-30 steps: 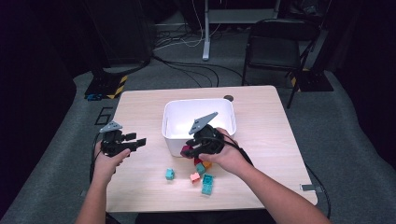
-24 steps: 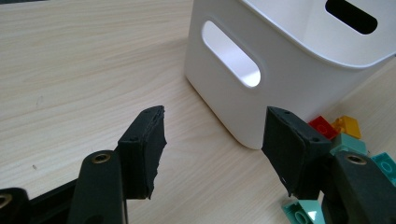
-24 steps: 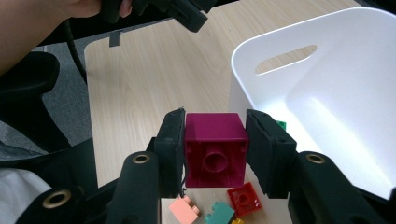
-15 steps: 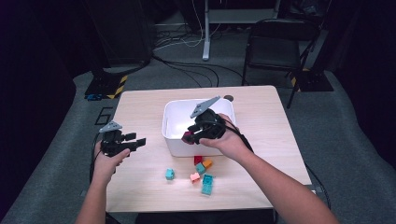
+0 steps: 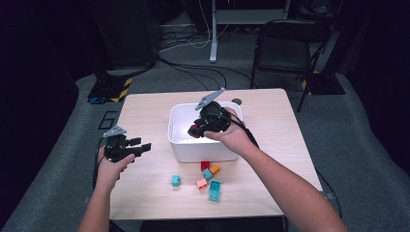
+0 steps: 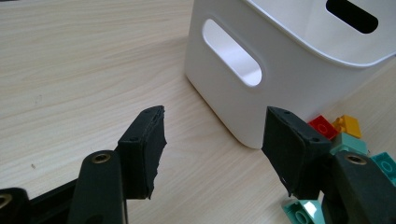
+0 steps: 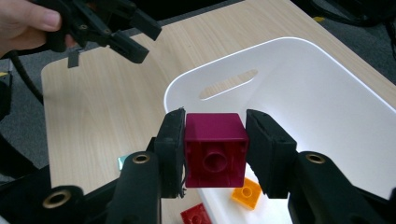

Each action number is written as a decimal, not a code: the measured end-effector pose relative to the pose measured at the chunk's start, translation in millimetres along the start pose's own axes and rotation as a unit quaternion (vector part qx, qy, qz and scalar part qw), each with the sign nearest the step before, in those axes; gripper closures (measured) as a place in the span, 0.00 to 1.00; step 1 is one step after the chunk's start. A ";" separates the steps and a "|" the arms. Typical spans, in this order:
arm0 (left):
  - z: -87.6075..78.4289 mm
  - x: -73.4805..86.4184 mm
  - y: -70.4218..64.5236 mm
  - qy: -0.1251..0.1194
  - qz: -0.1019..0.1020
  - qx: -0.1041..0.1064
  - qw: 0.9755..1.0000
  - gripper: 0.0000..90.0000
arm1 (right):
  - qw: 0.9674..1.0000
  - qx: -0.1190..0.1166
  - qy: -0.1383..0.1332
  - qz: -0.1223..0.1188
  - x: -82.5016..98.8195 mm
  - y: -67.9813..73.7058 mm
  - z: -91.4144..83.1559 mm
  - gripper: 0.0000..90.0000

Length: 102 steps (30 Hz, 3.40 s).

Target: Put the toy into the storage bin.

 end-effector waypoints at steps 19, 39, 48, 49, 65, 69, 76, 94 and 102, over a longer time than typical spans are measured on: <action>0.7 1.1 1.9 0.001 -0.003 0.001 1.000 0.43 | 0.999 0.015 -0.001 0.028 -13.5 -38.3 28.2 0.65; 2.0 1.5 2.2 0.003 -0.005 0.001 1.000 0.43 | 0.998 0.026 0.026 0.058 -4.8 -75.1 66.9 0.65; 3.3 2.0 2.3 0.005 -0.003 0.002 1.000 0.43 | 0.997 0.027 0.045 0.064 0.4 -84.3 82.3 0.65; 3.3 2.0 2.3 0.005 -0.004 0.002 1.000 0.43 | 0.996 0.027 0.049 0.065 1.0 -84.5 82.6 0.65; 2.2 2.0 3.2 0.004 -0.003 0.000 1.000 0.43 | 0.998 0.025 0.039 0.053 -2.3 -72.1 67.6 0.60; 2.7 2.1 3.2 0.004 -0.004 -0.001 1.000 0.43 | 0.998 0.022 0.033 0.052 -3.2 -61.8 52.6 0.59; 2.7 2.2 2.6 0.005 -0.002 -0.002 1.000 0.43 | 0.999 0.020 0.011 0.029 -1.8 -41.8 27.9 0.59; 3.8 2.5 2.0 0.006 -0.003 -0.005 1.000 0.43 | 1.000 0.021 -0.021 -0.005 20.0 1.6 -15.0 0.60; 2.7 2.6 2.8 0.006 -0.003 -0.005 1.000 0.43 | 0.999 0.017 -0.026 -0.027 30.7 19.8 -19.5 0.62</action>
Point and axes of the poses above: each handheld gripper's, and its own axes: z roughly forward along the jaws, x roughly out of its underside, y roughly to its left, the point moved 7 cm from there along z, roughly forward along the jaws, and after that the axes turned 11 degrees about y, right-handed, at the moved point
